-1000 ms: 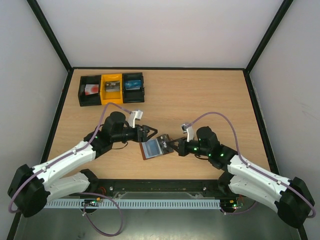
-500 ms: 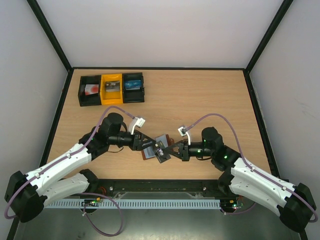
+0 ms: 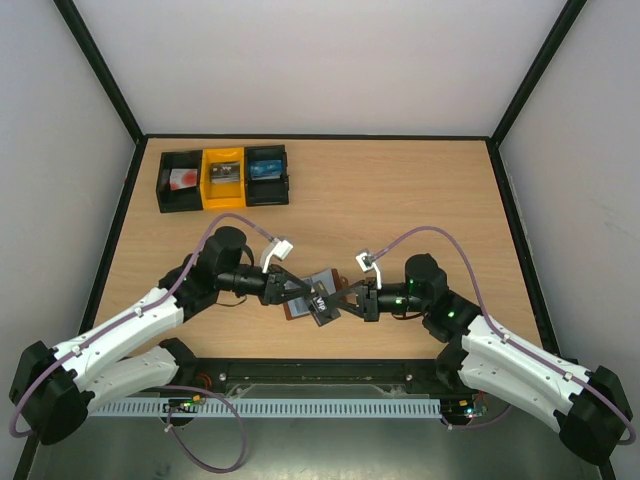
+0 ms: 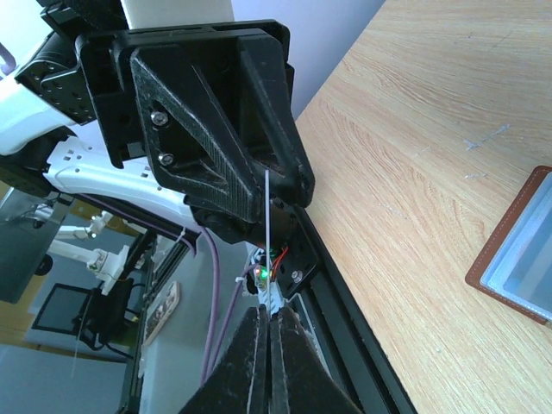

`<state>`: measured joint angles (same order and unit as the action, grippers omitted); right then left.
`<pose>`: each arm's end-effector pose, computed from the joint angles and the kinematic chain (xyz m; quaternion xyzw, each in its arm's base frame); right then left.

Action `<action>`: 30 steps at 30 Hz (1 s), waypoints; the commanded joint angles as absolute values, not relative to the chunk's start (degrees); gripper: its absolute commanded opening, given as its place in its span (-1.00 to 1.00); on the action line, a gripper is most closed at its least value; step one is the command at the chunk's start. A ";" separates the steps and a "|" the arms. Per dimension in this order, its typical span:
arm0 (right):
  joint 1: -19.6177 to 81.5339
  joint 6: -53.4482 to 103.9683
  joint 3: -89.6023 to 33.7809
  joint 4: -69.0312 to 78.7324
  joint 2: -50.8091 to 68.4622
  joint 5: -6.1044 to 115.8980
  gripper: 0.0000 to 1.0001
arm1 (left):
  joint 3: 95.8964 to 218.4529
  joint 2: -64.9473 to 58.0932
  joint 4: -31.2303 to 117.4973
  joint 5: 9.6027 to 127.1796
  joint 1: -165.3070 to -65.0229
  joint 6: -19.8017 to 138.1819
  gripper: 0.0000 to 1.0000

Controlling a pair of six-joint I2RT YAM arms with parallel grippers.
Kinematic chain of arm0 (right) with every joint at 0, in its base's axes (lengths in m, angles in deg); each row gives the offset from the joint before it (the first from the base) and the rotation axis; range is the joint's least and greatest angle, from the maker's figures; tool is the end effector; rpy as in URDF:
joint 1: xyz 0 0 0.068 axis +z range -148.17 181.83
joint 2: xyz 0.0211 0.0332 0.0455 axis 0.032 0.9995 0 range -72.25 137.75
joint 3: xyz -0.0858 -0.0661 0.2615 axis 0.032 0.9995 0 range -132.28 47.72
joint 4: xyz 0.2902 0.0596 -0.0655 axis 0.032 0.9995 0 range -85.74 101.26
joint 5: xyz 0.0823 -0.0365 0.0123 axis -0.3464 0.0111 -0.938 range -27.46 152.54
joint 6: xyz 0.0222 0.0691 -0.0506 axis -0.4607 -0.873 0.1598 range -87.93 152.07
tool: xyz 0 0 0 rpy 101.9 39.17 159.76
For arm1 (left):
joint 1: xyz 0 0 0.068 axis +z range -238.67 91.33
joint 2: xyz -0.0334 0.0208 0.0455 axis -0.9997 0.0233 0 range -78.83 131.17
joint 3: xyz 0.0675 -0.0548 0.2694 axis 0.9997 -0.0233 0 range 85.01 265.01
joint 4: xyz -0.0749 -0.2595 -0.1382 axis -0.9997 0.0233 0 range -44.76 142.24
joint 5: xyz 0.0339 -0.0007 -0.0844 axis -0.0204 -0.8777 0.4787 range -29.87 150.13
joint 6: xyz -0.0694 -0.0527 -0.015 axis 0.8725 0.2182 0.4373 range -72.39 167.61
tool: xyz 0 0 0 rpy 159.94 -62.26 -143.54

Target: Take the credit cards out of the card holder

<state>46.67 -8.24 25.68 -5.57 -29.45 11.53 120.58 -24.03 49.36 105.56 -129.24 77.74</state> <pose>0.1212 0.2067 0.2302 -0.3014 0.6848 0.6332 0.1984 0.1712 -0.2203 0.2481 0.2814 0.7482 -0.5564 0.2266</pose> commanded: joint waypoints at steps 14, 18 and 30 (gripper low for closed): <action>46.47 -9.31 26.21 -5.94 -31.19 17.94 -0.14 | 119.11 -25.92 45.78 105.47 -128.92 78.99 -0.95; 46.48 -9.62 26.19 -3.90 -32.23 22.99 0.46 | 119.45 -26.98 46.74 101.59 -128.54 79.95 -0.95; 46.48 -11.93 27.42 -4.27 -32.44 28.78 0.95 | 121.27 -27.40 51.83 83.54 -119.40 85.58 -0.95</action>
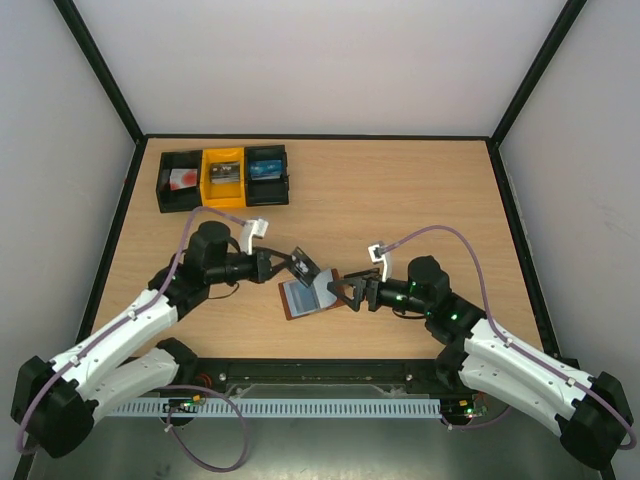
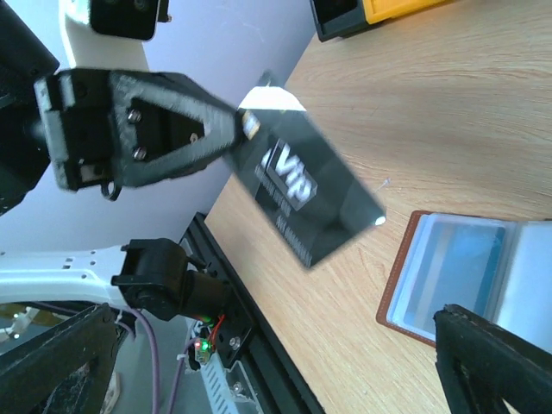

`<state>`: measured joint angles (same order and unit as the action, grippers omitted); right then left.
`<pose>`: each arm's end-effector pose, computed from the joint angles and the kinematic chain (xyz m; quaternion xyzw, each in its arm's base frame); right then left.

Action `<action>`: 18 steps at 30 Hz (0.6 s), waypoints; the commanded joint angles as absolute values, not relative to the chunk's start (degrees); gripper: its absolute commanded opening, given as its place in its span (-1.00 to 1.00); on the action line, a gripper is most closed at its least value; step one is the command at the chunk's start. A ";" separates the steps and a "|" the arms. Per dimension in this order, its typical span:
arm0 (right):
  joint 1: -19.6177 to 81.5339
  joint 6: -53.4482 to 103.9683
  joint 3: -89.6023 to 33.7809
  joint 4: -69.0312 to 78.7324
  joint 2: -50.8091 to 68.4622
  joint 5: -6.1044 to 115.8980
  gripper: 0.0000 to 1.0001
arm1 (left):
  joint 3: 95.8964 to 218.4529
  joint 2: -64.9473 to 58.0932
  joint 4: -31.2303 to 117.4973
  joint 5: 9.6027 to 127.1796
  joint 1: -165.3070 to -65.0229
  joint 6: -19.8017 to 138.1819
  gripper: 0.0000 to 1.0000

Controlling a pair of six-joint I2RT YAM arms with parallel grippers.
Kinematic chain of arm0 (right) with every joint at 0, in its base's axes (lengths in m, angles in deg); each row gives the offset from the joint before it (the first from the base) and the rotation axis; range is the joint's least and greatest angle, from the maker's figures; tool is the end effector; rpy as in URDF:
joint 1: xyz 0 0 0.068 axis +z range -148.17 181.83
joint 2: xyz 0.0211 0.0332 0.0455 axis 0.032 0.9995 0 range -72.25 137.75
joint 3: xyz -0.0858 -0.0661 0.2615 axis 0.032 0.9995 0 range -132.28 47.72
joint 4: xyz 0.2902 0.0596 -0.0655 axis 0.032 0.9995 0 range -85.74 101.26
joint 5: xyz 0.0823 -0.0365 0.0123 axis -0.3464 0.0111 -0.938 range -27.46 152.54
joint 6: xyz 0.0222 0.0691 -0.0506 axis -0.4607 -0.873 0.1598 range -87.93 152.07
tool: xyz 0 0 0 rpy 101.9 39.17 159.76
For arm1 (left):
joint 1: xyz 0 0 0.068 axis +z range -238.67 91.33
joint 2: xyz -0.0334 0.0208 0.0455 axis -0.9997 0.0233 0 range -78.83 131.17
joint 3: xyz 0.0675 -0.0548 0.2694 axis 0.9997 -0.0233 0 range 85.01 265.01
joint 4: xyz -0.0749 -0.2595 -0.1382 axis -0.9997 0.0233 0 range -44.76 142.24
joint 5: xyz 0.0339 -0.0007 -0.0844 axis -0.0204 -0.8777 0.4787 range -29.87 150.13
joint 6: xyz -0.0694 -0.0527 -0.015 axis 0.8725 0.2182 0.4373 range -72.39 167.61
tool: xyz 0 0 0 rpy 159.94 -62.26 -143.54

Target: Take the credit cards out of the card holder

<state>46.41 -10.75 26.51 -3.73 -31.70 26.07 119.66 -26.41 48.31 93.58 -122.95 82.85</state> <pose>0.1373 0.2010 0.2258 -0.2095 0.7316 0.5908 0.2679 0.2044 -0.1917 0.2503 0.1568 0.7898 -0.5046 0.3114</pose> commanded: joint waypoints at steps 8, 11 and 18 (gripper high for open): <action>46.47 -12.97 28.19 -5.07 -32.34 30.16 0.96 | 120.90 -24.38 53.34 74.05 -105.25 88.74 -0.95; 46.47 -13.08 28.10 -5.19 -32.27 30.76 0.96 | 121.15 -23.60 50.34 67.44 -103.51 88.94 -0.95; 46.47 -15.04 28.71 -7.27 -32.35 31.53 0.96 | 125.57 -16.36 43.92 55.06 -101.04 85.78 -0.95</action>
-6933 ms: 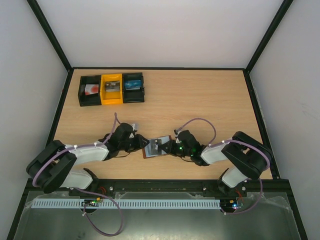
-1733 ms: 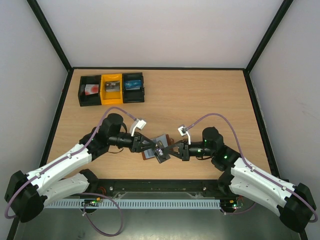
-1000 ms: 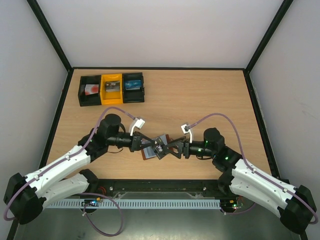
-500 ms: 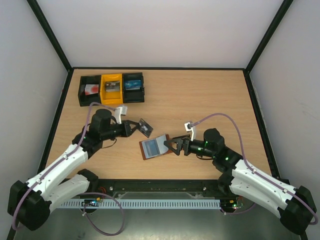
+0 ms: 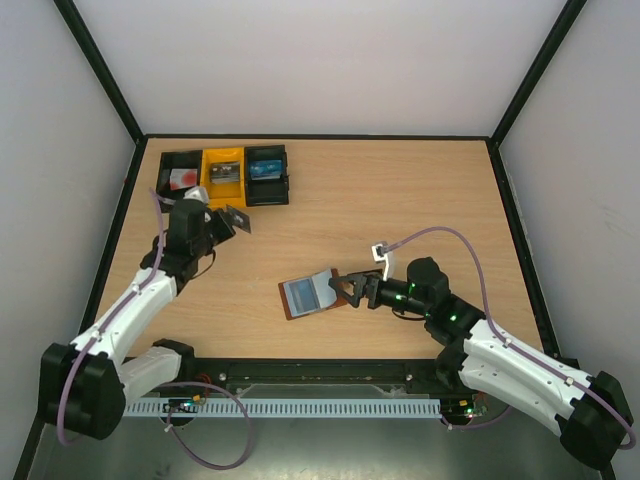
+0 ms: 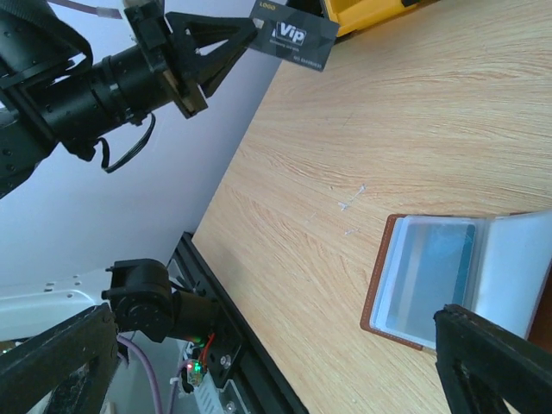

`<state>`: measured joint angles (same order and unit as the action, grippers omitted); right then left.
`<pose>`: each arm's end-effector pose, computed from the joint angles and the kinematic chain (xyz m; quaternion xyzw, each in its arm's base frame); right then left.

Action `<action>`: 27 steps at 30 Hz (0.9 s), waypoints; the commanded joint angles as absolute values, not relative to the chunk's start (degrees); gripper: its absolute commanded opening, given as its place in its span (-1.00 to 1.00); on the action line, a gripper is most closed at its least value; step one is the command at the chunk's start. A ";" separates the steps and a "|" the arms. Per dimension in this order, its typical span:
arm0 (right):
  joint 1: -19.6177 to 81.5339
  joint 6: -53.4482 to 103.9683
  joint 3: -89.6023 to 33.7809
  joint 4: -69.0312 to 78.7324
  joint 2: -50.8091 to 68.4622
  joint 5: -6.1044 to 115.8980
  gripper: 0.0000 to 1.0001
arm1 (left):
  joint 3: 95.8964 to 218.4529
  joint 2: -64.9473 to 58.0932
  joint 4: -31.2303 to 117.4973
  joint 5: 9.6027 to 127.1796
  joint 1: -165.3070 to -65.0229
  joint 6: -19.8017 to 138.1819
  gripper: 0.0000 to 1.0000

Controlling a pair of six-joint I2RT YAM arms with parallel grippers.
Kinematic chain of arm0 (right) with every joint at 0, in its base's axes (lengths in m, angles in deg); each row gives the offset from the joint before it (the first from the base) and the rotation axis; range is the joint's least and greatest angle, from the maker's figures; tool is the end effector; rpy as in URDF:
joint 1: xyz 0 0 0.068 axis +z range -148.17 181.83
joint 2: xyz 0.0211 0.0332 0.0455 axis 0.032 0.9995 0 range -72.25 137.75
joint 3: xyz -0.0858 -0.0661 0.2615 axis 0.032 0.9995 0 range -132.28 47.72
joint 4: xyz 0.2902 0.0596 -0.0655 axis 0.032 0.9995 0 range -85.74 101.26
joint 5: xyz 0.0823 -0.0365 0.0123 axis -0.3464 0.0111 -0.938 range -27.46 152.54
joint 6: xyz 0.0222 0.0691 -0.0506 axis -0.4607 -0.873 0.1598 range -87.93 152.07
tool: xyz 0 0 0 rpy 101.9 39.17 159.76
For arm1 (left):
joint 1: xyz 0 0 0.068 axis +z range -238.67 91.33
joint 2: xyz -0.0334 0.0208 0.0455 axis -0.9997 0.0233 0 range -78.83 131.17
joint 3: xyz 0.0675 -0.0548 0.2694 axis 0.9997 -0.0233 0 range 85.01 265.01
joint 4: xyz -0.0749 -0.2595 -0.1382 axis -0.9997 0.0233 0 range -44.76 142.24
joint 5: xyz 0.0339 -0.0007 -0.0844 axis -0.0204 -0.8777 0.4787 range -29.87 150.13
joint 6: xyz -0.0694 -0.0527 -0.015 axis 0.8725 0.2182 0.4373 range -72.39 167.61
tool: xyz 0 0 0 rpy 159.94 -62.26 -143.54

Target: Take the credit cards out of the card holder

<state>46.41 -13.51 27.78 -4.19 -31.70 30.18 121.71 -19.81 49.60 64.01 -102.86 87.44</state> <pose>0.1419 0.1989 0.2167 -0.1685 0.7488 0.5803 0.2725 0.2947 -0.0800 0.2261 -0.1714 0.8335 -0.2639 0.4542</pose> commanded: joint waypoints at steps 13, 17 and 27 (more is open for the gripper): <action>46.43 -18.06 29.11 -9.21 -30.13 33.92 0.96 | 135.83 5.01 26.34 59.75 -91.94 86.75 -0.95; 46.48 -18.19 28.70 -9.11 -29.72 34.13 0.96 | 139.52 11.85 22.93 63.17 -89.76 85.38 -0.95; 46.47 -18.57 28.55 -8.37 -30.42 35.28 0.96 | 144.30 20.55 17.01 67.71 -87.60 83.22 -0.95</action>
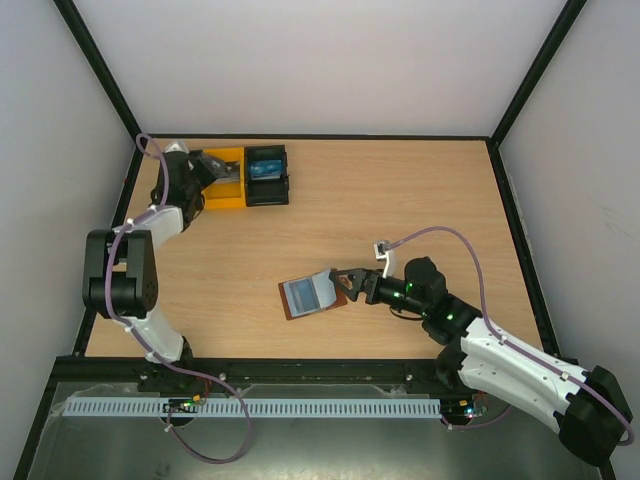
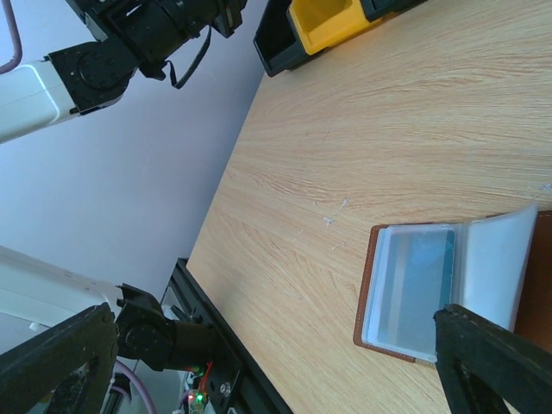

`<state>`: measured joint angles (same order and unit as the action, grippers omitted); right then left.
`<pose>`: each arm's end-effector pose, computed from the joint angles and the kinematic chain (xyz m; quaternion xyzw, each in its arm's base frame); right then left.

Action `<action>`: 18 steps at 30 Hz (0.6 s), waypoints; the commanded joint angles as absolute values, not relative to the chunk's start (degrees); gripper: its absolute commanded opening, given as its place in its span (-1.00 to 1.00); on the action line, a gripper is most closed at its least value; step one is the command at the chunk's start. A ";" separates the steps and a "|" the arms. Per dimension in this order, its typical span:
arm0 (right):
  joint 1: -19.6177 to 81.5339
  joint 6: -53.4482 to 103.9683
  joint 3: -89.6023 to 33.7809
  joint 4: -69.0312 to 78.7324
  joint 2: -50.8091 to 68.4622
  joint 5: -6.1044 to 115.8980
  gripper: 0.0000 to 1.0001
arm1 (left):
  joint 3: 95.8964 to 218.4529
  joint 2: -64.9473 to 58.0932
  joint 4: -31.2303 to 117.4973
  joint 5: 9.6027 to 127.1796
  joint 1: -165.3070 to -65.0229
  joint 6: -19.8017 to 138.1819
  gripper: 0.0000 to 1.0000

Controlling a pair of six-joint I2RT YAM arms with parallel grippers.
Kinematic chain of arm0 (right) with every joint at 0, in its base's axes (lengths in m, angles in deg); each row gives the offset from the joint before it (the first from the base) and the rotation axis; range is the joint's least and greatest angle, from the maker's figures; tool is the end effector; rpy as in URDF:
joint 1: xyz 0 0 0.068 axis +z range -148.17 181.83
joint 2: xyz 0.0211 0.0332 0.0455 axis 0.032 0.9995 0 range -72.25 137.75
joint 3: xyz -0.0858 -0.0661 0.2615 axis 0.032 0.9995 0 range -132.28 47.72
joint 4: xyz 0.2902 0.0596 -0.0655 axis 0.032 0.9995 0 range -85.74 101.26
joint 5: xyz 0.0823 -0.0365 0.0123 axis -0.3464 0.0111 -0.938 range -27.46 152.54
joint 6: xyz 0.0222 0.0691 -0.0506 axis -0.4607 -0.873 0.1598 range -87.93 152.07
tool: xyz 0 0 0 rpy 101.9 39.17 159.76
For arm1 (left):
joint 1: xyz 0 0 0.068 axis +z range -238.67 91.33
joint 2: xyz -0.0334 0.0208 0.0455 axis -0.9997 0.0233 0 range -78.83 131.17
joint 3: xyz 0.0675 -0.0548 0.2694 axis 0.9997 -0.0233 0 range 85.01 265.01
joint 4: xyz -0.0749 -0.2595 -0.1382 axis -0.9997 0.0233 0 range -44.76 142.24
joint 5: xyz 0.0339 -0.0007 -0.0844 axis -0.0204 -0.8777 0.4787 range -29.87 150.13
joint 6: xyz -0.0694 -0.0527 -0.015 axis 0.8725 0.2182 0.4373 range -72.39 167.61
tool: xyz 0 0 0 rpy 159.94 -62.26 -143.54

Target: Take the credit cards out of the card holder

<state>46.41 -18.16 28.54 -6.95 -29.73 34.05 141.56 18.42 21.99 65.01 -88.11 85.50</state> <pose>0.1496 0.2001 0.2094 -0.1173 0.7607 0.5779 0.2713 0.4586 -0.0022 0.1971 -0.2414 0.7689 -0.2217 0.5490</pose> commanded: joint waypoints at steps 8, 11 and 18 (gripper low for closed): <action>46.47 -18.72 28.67 -7.46 -30.94 35.87 0.95 | 149.87 27.38 18.87 69.11 -87.60 82.59 -0.95; 46.47 -18.69 28.59 -7.36 -30.87 36.03 0.96 | 151.05 29.09 19.08 68.82 -87.61 82.47 -0.94; 46.42 -18.55 28.28 -6.99 -30.95 36.86 0.95 | 153.62 32.58 20.17 68.49 -87.61 81.29 -0.95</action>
<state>46.41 -18.38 28.54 -6.82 -30.15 35.56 151.09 30.94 20.35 68.42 -87.98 83.34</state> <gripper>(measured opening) 0.978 0.029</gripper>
